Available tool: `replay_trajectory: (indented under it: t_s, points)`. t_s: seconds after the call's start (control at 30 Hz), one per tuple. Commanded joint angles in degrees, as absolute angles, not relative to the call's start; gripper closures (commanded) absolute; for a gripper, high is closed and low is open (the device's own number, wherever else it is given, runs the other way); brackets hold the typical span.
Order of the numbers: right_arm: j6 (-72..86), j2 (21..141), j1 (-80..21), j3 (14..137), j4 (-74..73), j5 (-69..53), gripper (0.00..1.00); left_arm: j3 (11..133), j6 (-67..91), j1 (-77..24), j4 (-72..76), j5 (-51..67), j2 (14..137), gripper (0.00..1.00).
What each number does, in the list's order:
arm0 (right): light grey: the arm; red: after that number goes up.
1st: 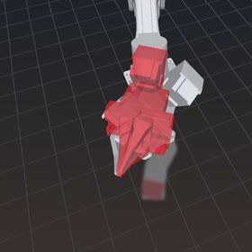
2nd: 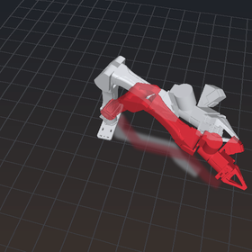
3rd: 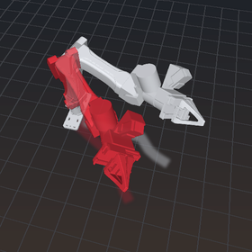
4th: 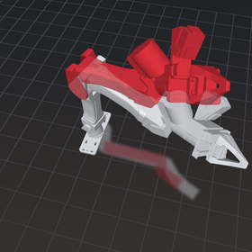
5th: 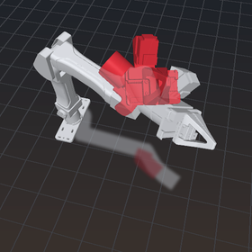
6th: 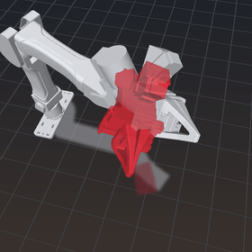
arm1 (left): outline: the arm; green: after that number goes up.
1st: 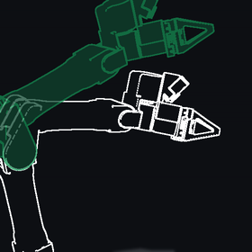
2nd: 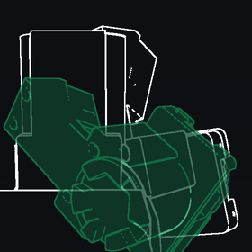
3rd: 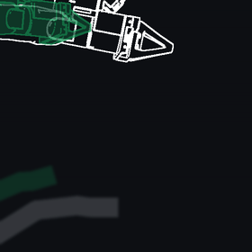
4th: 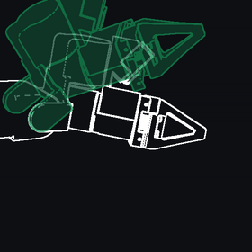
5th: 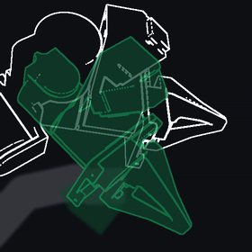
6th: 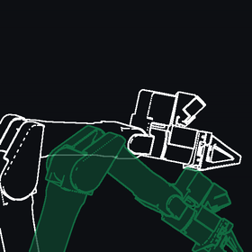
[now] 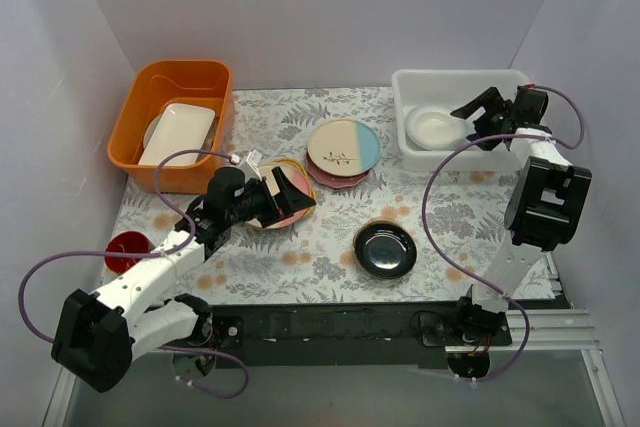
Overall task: Place the plates into the plastic bin on the countertop
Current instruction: Place the plate in the plastic bin.
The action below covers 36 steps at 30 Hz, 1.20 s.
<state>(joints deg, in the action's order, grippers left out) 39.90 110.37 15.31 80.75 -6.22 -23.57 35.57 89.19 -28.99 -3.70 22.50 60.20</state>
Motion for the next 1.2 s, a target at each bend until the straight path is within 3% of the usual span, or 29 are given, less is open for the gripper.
replay_trajectory:
  t_s: [0.0,0.63,1.17]
  points:
    - [40.61,103.72,15.73,76.83,-0.53,-21.01,0.02,34.54,89.65,-29.18,-2.81,21.80,57.22,0.02]
    - [39.64,93.70,15.82,71.11,1.30,-23.99,0.02,37.01,92.28,-29.18,-12.92,13.19,55.47,0.02]
    - [34.20,75.25,8.72,62.58,-5.44,-27.25,0.02,40.78,95.27,-29.18,-27.25,1.14,53.44,0.02]
